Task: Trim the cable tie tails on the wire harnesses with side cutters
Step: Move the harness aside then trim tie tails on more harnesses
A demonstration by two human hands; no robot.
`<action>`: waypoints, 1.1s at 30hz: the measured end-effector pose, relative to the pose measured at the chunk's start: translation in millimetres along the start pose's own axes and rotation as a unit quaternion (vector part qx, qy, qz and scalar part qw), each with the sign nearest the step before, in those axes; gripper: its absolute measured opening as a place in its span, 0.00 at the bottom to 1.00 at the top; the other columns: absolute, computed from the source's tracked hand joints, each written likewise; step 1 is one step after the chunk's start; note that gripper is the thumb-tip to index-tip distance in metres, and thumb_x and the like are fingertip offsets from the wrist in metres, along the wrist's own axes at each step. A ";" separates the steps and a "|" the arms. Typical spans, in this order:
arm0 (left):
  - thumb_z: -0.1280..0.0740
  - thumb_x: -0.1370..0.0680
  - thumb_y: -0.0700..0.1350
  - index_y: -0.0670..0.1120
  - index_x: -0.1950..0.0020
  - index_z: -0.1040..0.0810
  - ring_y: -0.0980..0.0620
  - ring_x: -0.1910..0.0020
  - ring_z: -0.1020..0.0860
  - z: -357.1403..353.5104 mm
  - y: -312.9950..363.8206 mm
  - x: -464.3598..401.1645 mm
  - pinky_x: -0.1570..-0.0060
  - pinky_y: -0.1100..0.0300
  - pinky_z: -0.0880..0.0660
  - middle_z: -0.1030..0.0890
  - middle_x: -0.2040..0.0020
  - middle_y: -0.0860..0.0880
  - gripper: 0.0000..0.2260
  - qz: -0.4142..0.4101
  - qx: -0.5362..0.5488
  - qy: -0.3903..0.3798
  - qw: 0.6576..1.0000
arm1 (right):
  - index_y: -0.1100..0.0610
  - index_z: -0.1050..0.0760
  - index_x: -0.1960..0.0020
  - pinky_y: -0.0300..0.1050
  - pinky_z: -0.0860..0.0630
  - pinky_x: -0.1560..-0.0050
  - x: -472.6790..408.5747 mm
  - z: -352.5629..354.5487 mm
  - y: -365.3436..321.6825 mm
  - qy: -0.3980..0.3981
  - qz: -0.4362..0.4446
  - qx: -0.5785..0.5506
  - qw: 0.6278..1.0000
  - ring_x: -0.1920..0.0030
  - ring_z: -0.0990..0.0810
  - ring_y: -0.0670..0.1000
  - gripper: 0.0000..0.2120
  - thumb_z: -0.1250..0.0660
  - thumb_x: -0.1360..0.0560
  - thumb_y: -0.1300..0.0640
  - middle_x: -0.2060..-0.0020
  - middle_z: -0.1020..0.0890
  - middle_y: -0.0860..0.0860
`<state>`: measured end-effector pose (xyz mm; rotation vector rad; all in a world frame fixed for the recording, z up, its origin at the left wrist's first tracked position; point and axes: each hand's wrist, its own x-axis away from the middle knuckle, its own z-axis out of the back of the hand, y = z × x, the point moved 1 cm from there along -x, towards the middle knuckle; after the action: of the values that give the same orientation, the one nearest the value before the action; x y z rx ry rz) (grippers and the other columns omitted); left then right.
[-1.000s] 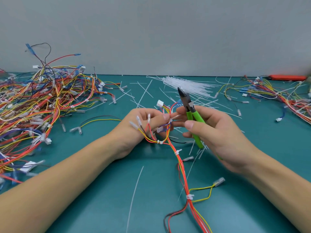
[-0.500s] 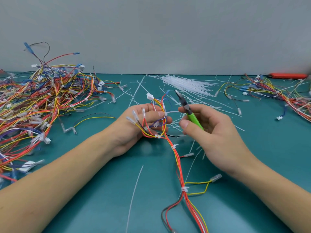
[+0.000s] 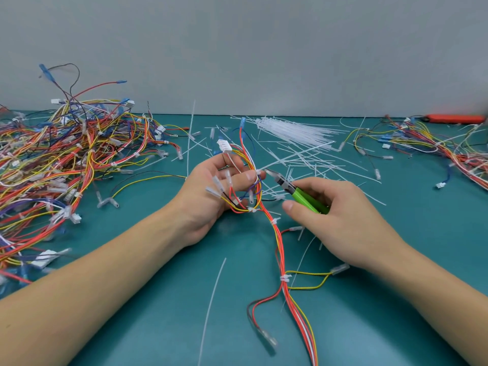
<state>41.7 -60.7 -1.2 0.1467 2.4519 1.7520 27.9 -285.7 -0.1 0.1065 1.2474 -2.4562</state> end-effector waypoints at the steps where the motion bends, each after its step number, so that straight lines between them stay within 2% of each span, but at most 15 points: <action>1: 0.27 0.29 0.38 0.47 0.55 0.26 0.51 0.53 0.14 0.2 -0.7 -0.3 0.64 0.59 0.21 0.15 0.59 0.48 0.10 -0.002 -0.005 -0.001 1.000 | 0.47 0.17 0.49 0.36 0.30 0.65 -0.2 -0.2 0.2 -0.002 0.003 -0.001 1.000 0.66 0.27 0.44 0.07 0.27 0.23 0.46 0.67 0.22 0.43; 5: 0.26 0.30 0.38 0.47 0.56 0.25 0.52 0.60 0.16 -0.3 -0.5 0.0 0.60 0.56 0.25 0.14 0.58 0.48 0.10 -0.005 -0.019 0.010 1.000 | 0.46 0.18 0.48 0.38 0.29 0.64 -0.3 0.0 0.8 -0.008 0.012 -0.006 1.000 0.63 0.24 0.52 0.06 0.27 0.23 0.46 0.67 0.22 0.44; 10: 0.29 0.24 0.34 0.47 0.55 0.26 0.50 0.64 0.19 0.6 -0.9 -0.1 0.59 0.54 0.27 0.18 0.58 0.47 0.10 0.000 -0.033 0.020 0.999 | 0.44 0.18 0.47 0.44 0.27 0.61 -0.3 -1.0 0.7 -0.018 0.025 -0.007 1.000 0.62 0.24 0.54 0.06 0.28 0.23 0.45 0.65 0.21 0.48; 16: 0.29 0.23 0.33 0.46 0.54 0.26 0.49 0.63 0.18 -0.9 -1.1 0.1 0.58 0.54 0.26 0.20 0.57 0.46 0.10 -0.003 -0.038 0.018 0.999 | 0.45 0.18 0.47 0.52 0.23 0.57 -0.5 -1.1 1.6 -0.018 0.028 -0.016 0.999 0.61 0.22 0.55 0.08 0.28 0.23 0.45 0.64 0.20 0.49; 24: 0.28 0.24 0.33 0.46 0.55 0.26 0.48 0.63 0.18 -2.0 -0.7 0.9 0.66 0.59 0.23 0.19 0.57 0.45 0.10 -0.004 -0.050 0.023 0.998 | 0.44 0.17 0.48 0.47 0.27 0.60 -1.3 1.3 0.7 -0.019 0.035 0.002 0.999 0.64 0.24 0.52 0.03 0.28 0.22 0.48 0.65 0.20 0.51; 28: 0.29 0.24 0.32 0.46 0.55 0.26 0.48 0.62 0.18 -2.5 -0.5 1.4 0.67 0.59 0.22 0.18 0.57 0.45 0.10 -0.006 -0.046 0.023 0.999 | 0.45 0.16 0.49 0.40 0.32 0.67 -2.5 3.5 -0.6 -0.023 0.035 0.016 0.999 0.69 0.32 0.45 0.03 0.28 0.21 0.49 0.67 0.22 0.51; 30: 0.29 0.24 0.32 0.45 0.55 0.26 0.48 0.63 0.17 -2.3 -0.8 1.6 0.68 0.60 0.22 0.18 0.57 0.45 0.10 -0.006 -0.049 0.024 0.999 | 0.48 0.17 0.49 0.37 0.35 0.70 -2.4 3.3 -1.4 -0.027 0.032 0.018 0.999 0.71 0.34 0.45 0.03 0.29 0.21 0.50 0.69 0.24 0.51; 33: 0.29 0.24 0.32 0.46 0.55 0.26 0.49 0.63 0.17 -2.5 -0.4 1.5 0.69 0.61 0.24 0.18 0.58 0.46 0.10 -0.007 -0.053 0.023 0.998 | 0.49 0.17 0.49 0.34 0.38 0.75 -3.3 3.0 -1.2 -0.029 0.024 0.019 0.999 0.74 0.37 0.45 0.04 0.30 0.20 0.50 0.73 0.29 0.46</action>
<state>39.9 -62.9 -0.8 0.0787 2.3784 1.8946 30.9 -286.4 3.3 0.0735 1.1599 -2.4255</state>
